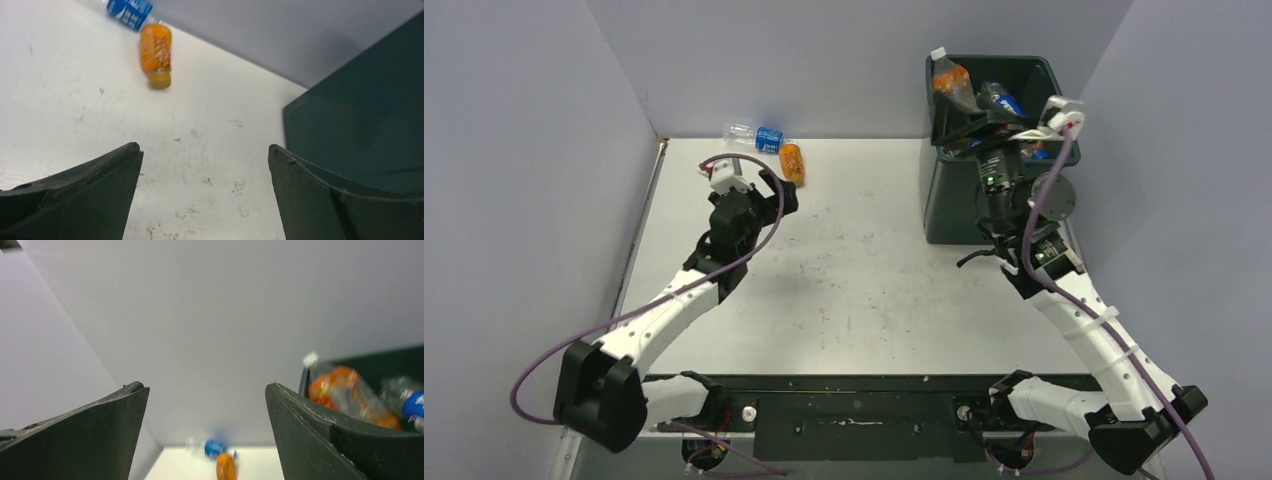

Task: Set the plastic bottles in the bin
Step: Place the plastic bottle in the trash bin, then pick up the plastic bottle at the center of the board.

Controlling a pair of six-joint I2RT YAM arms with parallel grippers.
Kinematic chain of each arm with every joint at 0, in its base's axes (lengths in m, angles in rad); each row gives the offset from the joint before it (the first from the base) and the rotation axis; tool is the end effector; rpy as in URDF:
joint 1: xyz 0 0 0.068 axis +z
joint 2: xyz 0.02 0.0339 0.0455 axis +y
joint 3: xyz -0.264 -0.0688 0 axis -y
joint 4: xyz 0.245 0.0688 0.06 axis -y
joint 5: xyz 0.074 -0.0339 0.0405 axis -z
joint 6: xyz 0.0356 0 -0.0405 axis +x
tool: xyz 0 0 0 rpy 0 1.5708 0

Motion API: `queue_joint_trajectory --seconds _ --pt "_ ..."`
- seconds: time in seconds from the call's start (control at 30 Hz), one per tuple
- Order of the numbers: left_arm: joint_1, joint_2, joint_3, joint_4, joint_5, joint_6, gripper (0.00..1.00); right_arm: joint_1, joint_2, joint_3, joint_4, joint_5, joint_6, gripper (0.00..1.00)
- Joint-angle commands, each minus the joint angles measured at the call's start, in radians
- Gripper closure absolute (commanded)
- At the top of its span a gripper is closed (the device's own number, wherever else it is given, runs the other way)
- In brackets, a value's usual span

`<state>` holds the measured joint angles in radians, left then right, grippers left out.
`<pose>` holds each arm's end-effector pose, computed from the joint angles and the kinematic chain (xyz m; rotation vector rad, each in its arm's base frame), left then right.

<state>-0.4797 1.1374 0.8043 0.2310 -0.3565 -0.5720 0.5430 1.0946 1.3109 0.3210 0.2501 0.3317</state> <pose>0.2427 -0.1122 0.3187 -0.3481 1.6543 -0.4961 0.1917 0.1054 0.5148 0.1201 1.0672 0.6621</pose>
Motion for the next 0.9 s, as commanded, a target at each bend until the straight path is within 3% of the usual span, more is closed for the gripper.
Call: queue_joint_trajectory --seconds 0.0,0.13,0.4,0.67,0.87 --pt "0.051 0.26 0.168 -0.092 0.078 -0.145 0.04 0.012 0.044 -0.173 -0.035 -0.161 0.17 0.1" --pt "0.09 0.51 0.414 -0.279 0.037 0.002 0.04 0.072 0.011 -0.335 -0.029 -0.21 0.236 0.1" --pt "0.129 0.865 0.797 -0.463 -0.027 0.127 0.04 0.264 -0.076 -0.521 -0.151 -0.083 0.164 0.1" --pt "0.179 1.058 1.0 -0.484 0.007 0.125 0.04 0.279 -0.215 -0.639 -0.189 -0.068 0.162 0.1" --pt "0.182 1.175 1.155 -0.488 0.021 0.17 0.04 0.285 -0.234 -0.682 -0.197 -0.059 0.166 0.1"
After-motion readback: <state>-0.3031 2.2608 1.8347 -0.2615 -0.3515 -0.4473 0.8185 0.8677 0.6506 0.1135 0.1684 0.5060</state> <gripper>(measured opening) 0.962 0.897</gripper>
